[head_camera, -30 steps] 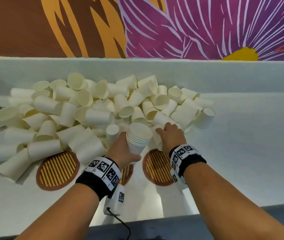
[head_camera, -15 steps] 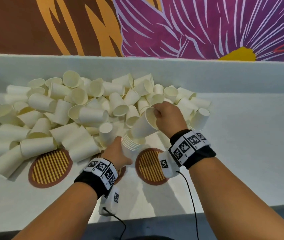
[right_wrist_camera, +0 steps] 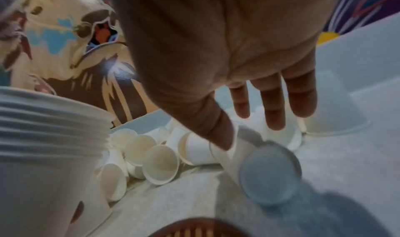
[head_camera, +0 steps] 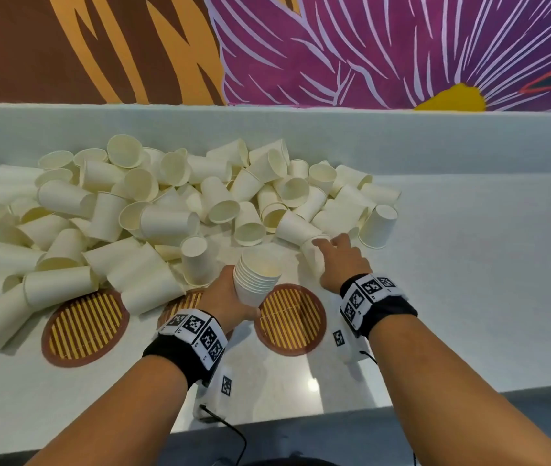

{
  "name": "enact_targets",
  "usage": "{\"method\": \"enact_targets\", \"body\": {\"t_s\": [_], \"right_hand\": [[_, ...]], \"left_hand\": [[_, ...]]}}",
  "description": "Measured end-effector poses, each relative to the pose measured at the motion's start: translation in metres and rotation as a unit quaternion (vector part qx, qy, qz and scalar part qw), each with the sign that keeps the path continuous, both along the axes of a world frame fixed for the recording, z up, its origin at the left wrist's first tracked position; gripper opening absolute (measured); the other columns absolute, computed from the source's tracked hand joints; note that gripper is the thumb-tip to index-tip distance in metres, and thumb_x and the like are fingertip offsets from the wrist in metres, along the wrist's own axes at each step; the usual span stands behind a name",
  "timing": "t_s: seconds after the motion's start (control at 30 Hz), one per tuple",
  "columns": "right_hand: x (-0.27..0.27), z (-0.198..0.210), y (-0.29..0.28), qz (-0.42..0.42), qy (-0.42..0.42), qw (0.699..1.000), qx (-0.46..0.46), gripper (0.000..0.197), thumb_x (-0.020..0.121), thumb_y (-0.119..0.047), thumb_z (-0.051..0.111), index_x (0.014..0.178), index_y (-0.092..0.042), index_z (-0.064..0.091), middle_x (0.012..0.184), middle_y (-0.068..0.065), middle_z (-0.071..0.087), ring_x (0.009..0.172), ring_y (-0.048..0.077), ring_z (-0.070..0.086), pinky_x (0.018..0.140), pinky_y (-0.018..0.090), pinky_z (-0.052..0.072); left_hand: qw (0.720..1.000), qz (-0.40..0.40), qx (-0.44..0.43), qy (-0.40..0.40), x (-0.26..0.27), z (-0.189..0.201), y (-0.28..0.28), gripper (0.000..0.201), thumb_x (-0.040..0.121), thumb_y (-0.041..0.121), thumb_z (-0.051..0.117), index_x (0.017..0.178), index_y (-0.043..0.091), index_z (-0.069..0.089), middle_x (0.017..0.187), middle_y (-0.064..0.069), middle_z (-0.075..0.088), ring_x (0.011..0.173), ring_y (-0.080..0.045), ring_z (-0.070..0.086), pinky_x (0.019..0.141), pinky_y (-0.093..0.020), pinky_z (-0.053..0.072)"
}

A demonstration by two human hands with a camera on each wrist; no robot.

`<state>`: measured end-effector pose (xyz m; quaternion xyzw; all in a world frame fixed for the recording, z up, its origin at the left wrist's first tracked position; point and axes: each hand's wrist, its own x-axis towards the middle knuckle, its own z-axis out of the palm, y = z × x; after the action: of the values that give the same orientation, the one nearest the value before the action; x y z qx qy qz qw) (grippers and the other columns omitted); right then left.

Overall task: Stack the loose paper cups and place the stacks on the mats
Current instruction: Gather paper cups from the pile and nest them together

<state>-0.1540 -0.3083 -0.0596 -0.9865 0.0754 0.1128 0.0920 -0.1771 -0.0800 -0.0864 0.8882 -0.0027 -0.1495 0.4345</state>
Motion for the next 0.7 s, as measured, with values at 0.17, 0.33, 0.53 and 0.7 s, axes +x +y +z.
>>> {"method": "enact_targets", "body": {"t_s": [0.17,0.33,0.53,0.7], "right_hand": [[0.002,-0.028,0.007,-0.033,-0.024,0.998,0.041,0.047,0.088,-0.038,0.057,0.129,-0.025,0.041,0.141,0.007,0.024,0.11,0.034,0.052,0.094,0.044,0.047],[0.007,-0.038,0.012,-0.082,-0.079,0.99,0.079,0.044,0.087,-0.018,0.06,0.125,-0.019,0.039,0.133,0.009,0.032,0.103,0.035,0.055,0.088,0.044,0.05],[0.006,-0.034,0.009,-0.048,-0.007,0.998,0.043,0.075,0.08,-0.031,0.063,0.14,-0.041,0.019,0.142,0.006,0.016,0.106,0.035,0.055,0.09,0.045,0.05],[0.008,-0.024,0.01,-0.036,-0.068,0.994,0.075,0.037,0.087,-0.036,0.06,0.117,-0.018,0.047,0.133,0.006,0.031,0.096,0.032,0.06,0.086,0.043,0.052]], "left_hand": [[1.0,-0.007,0.017,0.004,0.0,-0.006,-0.004,0.076,0.055,0.016,0.088,0.119,0.019,0.045,0.106,0.003,0.058,0.098,-0.017,0.057,0.075,-0.027,0.043],[1.0,-0.008,0.029,0.006,0.0,-0.007,-0.004,0.079,0.052,0.022,0.089,0.118,0.021,0.045,0.107,0.004,0.059,0.098,-0.016,0.058,0.077,-0.028,0.045],[0.999,-0.009,0.038,0.013,-0.001,-0.005,-0.001,0.079,0.056,0.019,0.088,0.121,0.017,0.043,0.109,0.001,0.057,0.098,-0.017,0.056,0.076,-0.027,0.041],[0.998,-0.012,0.056,0.033,-0.004,-0.003,0.002,0.077,0.06,0.018,0.087,0.122,0.016,0.042,0.106,0.002,0.054,0.096,-0.017,0.052,0.077,-0.029,0.04]]}}
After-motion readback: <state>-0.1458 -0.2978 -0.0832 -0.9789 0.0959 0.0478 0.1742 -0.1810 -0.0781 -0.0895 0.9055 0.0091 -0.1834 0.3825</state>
